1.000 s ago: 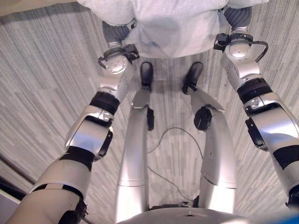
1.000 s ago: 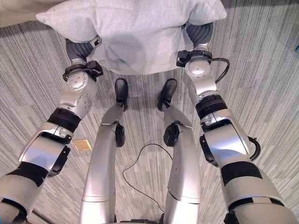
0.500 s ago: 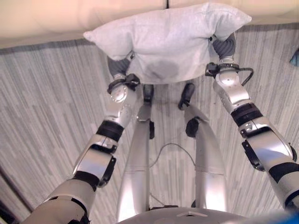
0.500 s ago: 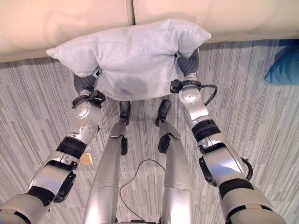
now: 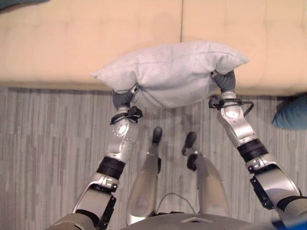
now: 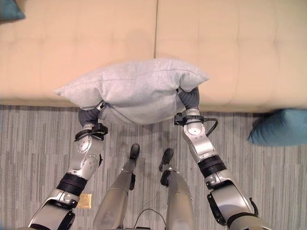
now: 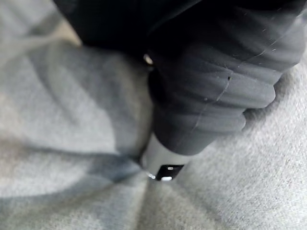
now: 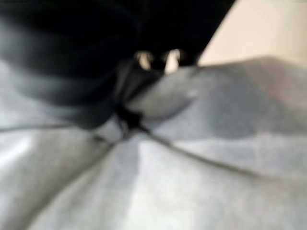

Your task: Pick up all the scattered cushions and arrange them neatly on the sofa.

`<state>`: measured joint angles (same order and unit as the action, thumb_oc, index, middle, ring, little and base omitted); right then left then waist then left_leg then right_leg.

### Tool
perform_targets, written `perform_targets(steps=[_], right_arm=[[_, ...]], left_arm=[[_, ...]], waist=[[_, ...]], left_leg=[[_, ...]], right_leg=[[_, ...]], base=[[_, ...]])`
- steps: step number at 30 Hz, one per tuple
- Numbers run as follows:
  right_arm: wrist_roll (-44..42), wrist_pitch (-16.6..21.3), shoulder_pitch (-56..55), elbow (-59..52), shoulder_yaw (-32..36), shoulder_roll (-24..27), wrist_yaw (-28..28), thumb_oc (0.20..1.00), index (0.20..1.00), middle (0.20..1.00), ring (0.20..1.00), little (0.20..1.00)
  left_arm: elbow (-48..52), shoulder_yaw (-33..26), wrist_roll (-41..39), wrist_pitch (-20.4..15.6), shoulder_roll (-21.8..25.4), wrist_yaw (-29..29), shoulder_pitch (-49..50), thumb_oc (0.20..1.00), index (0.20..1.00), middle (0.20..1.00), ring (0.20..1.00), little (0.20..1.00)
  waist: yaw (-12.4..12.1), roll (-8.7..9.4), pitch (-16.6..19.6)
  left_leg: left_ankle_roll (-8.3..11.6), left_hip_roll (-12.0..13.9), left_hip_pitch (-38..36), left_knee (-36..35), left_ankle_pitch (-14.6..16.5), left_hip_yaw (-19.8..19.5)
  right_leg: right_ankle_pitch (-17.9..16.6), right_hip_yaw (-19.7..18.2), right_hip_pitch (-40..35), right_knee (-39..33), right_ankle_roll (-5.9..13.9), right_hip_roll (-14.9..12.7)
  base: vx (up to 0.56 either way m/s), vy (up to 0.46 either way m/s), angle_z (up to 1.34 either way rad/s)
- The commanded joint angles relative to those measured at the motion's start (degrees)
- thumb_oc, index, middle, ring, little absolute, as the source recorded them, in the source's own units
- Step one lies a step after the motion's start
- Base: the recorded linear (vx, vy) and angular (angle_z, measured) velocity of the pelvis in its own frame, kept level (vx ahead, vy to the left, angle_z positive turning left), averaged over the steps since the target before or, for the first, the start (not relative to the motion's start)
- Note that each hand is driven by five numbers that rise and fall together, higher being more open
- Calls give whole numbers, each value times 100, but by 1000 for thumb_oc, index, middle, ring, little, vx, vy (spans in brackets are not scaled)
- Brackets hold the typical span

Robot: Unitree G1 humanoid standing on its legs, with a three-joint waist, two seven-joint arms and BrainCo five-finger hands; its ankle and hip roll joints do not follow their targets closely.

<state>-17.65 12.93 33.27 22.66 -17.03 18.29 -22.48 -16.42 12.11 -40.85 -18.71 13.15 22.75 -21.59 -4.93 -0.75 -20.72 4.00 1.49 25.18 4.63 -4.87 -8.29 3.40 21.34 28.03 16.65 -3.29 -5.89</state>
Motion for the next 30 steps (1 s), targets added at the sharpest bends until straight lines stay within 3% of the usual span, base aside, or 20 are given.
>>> perform_targets(steps=[1, 5, 8, 13, 15, 19, 22, 23, 26, 28, 30], right_arm=[[193, 541, -224, -484, -489, -498, 604, 200, 200, 200, 200, 200], [280, 437, -798, -578, -311, -394, 640, 200, 200, 200, 200, 200], [347, 359, -1128, -693, -163, -284, 684, 200, 200, 200, 200, 200], [344, 292, -1471, -792, 80, -253, 725, 200, 200, 200, 200, 200], [324, 237, -1499, -809, 92, -301, 748, 200, 200, 200, 200, 200], [350, 189, -1531, -700, -2, -429, 867, 200, 200, 200, 200, 200], [356, 148, -1517, -639, -49, -532, 943, 200, 200, 200, 200, 200], [365, 136, -1496, -626, -69, -563, 962, 200, 200, 200, 200, 200], [402, 90, -1298, -624, -183, -707, 1077, 200, 200, 200, 200, 200], [414, 70, -1271, -618, -200, -732, 1108, 200, 200, 200, 200, 200], [454, 61, -1185, -622, -232, -718, 1111, 200, 200, 200, 200, 200]], left_arm=[[369, 760, 453, -315, -332, -673, -240, 200, 200, 200, 200, 200], [387, 789, 528, -213, -297, -766, 151, 200, 200, 200, 200, 200], [471, 769, 556, -170, -307, -854, 429, 200, 200, 200, 200, 200], [418, 803, 623, -47, -300, -951, 631, 200, 200, 200, 200, 200], [426, 764, 650, 23, -250, -977, 691, 200, 200, 200, 200, 200], [574, 737, 687, 117, -116, -1105, 1003, 200, 200, 200, 200, 200], [603, 679, 738, 186, 20, -1145, 1175, 200, 200, 200, 200, 200], [615, 661, 758, 207, 73, -1149, 1208, 200, 200, 200, 200, 200], [643, 556, 800, 204, 272, -1110, 1239, 200, 200, 200, 200, 200], [643, 528, 793, 190, 264, -1101, 1254, 200, 200, 200, 200, 200], [635, 496, 740, 142, 229, -1109, 1186, 200, 200, 200, 200, 200]], waist=[[-23, 8, 912], [-28, 35, 1090], [18, 74, 1238], [119, 151, 1491], [39, 227, 1583], [-191, 299, 1668], [-320, 302, 1717], [-363, 296, 1700], [-347, 58, 1578], [-341, 39, 1555], [-278, 42, 1513]], left_leg=[[404, 262, -683, 121, 549, -31], [508, 308, -1163, 72, 232, -9], [493, 262, -1365, 214, 258, 332], [168, 40, -1494, 126, 579, 1296], [93, -60, -1441, 288, 672, 1460], [-63, -234, -1772, 98, 919, 1121], [-241, -263, -2083, -78, 1036, 1109], [-304, -259, -2152, -113, 1056, 1143], [-606, -155, -2347, -231, 1100, 1029], [-626, -157, -2446, -299, 1111, 1007], [-611, -172, -2551, -415, 1123, 864]], right_leg=[[152, -55, -940, -567, 726, -53], [213, 89, -1841, -1075, 675, 121], [198, 265, -2377, -1447, 684, 129], [81, 466, -2865, -1808, 788, 67], [10, 448, -3025, -1922, 856, 46], [48, 241, -3166, -1777, 902, 96], [137, -6, -3158, -1428, 963, 102], [142, -68, -3096, -1164, 1010, 88], [-228, -539, -2019, 600, 1444, 17], [-210, -594, -1886, 588, 1419, 2], [-178, -834, -1677, -307, 1246, -61]], base=[[180, -86, 25], [150, -61, 30], [173, -19, 36], [108, 27, 38], [120, 120, 26], [116, 129, -29], [92, 165, -34], [24, 242, -72], [-18, 229, -70], [76, 93, -53], [194, 10, -24]])
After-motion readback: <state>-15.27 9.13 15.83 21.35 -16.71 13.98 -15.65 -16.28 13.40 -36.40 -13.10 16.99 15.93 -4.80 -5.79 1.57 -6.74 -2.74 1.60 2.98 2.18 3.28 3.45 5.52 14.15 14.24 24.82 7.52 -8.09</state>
